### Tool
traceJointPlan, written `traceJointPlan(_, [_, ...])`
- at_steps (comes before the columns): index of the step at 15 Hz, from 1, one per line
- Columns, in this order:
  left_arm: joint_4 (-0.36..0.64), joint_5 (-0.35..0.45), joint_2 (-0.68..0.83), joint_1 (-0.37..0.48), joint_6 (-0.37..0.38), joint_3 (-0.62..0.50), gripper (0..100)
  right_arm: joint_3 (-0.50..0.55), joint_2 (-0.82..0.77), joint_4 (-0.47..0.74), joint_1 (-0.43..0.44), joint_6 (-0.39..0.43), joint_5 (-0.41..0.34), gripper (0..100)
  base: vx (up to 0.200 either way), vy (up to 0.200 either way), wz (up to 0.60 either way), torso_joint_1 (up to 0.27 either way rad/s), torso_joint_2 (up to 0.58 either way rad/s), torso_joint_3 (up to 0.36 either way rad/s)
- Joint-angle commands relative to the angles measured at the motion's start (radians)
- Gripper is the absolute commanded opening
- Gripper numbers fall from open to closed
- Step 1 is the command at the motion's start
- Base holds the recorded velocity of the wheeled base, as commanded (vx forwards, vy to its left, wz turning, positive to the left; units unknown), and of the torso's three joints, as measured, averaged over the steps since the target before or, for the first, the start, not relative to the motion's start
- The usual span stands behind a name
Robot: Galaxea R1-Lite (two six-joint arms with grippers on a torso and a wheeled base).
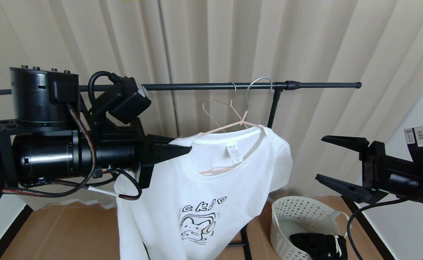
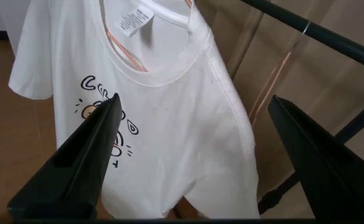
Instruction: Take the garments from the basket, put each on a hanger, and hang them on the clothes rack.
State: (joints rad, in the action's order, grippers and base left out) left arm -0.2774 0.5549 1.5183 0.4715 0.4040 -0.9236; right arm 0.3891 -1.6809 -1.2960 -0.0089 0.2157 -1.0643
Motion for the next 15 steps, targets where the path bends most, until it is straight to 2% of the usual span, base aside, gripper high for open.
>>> traceJointPlan(1, [-0.035,0.0,-0.03,-0.004,0.001,0.031,0,0.025,-0.085,0.0,0.0,0.005,0.009,100,0.0,0.0,0.0,0.0,0.0,0.0])
traceJointPlan(3, [-0.143,0.0,-0.036,-0.007,-0.007,0.081,0,0.053,-0.142,0.0,-0.002,0.013,0.073,100,0.0,0.0,0.0,0.0,0.0,0.0])
traceJointPlan(4, [-0.164,0.0,-0.04,-0.007,-0.008,0.092,0,0.06,-0.157,0.0,-0.002,0.02,0.087,100,0.0,0.0,0.0,0.0,0.0,0.0])
traceJointPlan(5, [-0.204,0.0,-0.052,-0.007,-0.008,0.124,0,0.076,-0.206,0.0,-0.002,0.053,0.132,100,0.0,0.0,0.0,0.0,0.0,0.0])
traceJointPlan(10, [-0.221,0.003,-0.104,-0.007,-0.005,0.155,0,0.134,-0.307,-0.002,0.0,0.062,0.233,100,0.0,0.0,0.0,0.0,0.0,0.0])
traceJointPlan(12, [-0.221,0.003,-0.119,-0.005,-0.005,0.16,0,0.151,-0.333,0.0,0.0,0.06,0.239,100,0.0,0.0,0.0,0.0,0.0,0.0])
traceJointPlan(15, [-0.221,0.003,-0.136,-0.004,-0.005,0.177,0,0.185,-0.37,-0.002,0.012,0.053,0.352,100,0.0,0.0,0.0,0.0,0.0,0.0])
